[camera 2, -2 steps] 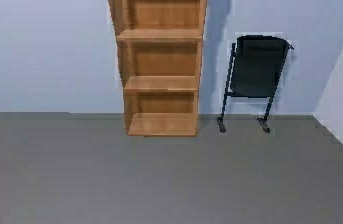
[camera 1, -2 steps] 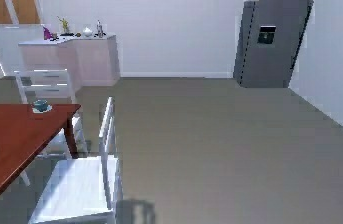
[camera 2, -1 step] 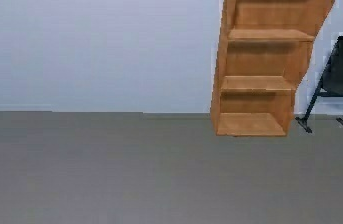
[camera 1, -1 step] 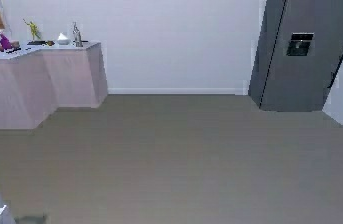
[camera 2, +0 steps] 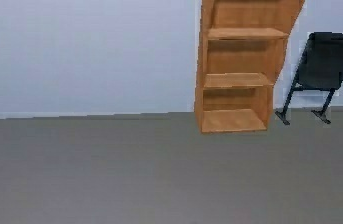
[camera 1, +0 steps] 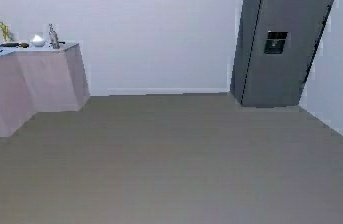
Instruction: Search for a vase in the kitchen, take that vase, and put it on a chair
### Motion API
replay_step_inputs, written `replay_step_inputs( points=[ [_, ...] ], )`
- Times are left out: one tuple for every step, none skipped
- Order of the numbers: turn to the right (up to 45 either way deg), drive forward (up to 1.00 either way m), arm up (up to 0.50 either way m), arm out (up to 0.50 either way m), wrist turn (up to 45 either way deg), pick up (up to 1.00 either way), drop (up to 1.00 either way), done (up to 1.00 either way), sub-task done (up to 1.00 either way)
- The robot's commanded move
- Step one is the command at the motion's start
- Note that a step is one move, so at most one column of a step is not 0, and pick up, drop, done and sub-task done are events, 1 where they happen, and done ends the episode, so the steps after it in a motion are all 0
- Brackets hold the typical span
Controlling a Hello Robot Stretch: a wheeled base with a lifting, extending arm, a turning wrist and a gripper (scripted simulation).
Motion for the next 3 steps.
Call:
replay_step_inputs(
  points=[
    [0.0,0.3,0.0,0.0,0.0,0.0,0.0,0.0,0.0],
    [-33.0,0.0,0.0,0.0,0.0,0.0,0.0,0.0,0.0],
    [0.0,1.0,0.0,0.0,0.0,0.0,0.0,0.0,0.0]
  ],
)
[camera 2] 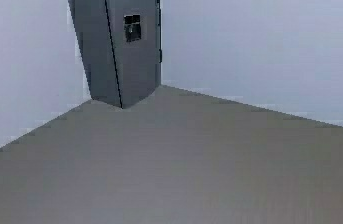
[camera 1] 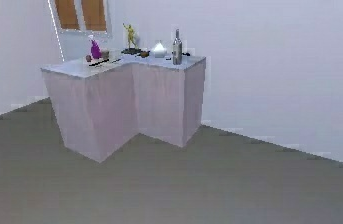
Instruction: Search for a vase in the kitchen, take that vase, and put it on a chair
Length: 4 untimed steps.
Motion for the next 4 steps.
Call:
replay_step_inputs(
  points=[
    [-3.0,0.0,0.0,0.0,0.0,0.0,0.0,0.0,0.0],
    [0.0,1.0,0.0,0.0,0.0,0.0,0.0,0.0,0.0],
    [0.0,0.45,0.0,0.0,0.0,0.0,0.0,0.0,0.0],
    [-45.0,0.0,0.0,0.0,0.0,0.0,0.0,0.0,0.0]
  ],
)
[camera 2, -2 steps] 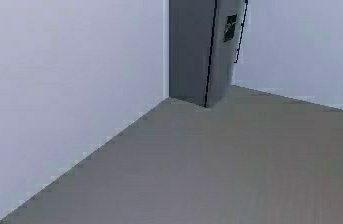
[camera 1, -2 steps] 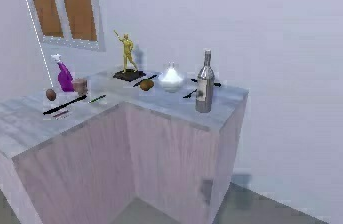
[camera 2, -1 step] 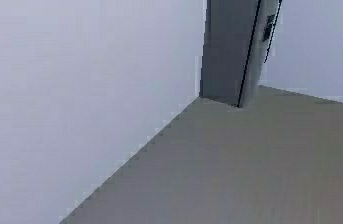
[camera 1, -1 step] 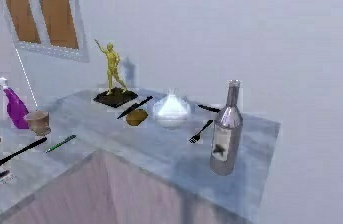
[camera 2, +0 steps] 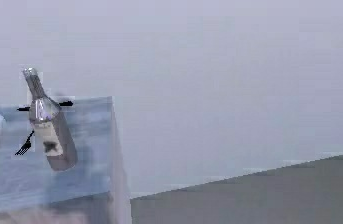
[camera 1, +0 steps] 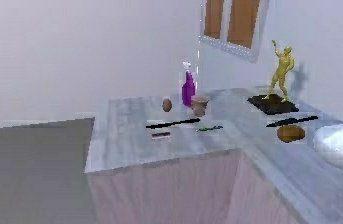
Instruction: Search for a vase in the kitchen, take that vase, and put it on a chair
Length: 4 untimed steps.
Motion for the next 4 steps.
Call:
replay_step_inputs(
  points=[
    [-39.0,0.0,0.0,0.0,0.0,0.0,0.0,0.0,0.0],
    [0.0,0.0,0.5,0.0,0.0,0.0,0.0,0.0,0.0],
    [0.0,0.0,0.38,0.0,0.0,0.0,0.0,0.0,0.0],
    [0.0,0.0,0.0,0.5,0.0,0.0,0.0,0.0,0.0]
  ],
)
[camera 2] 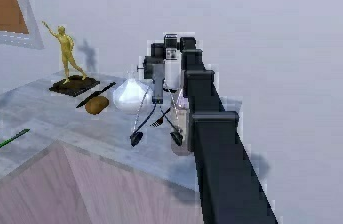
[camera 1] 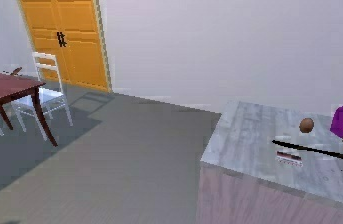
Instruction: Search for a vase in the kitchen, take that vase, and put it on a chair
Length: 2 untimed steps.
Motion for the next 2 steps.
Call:
replay_step_inputs(
  points=[
    [0.0,0.0,0.0,0.0,45.0,0.0,0.0,0.0,0.0],
    [0.0,0.0,0.0,0.0,45.0,0.0,0.0,0.0,0.0]
  ],
)
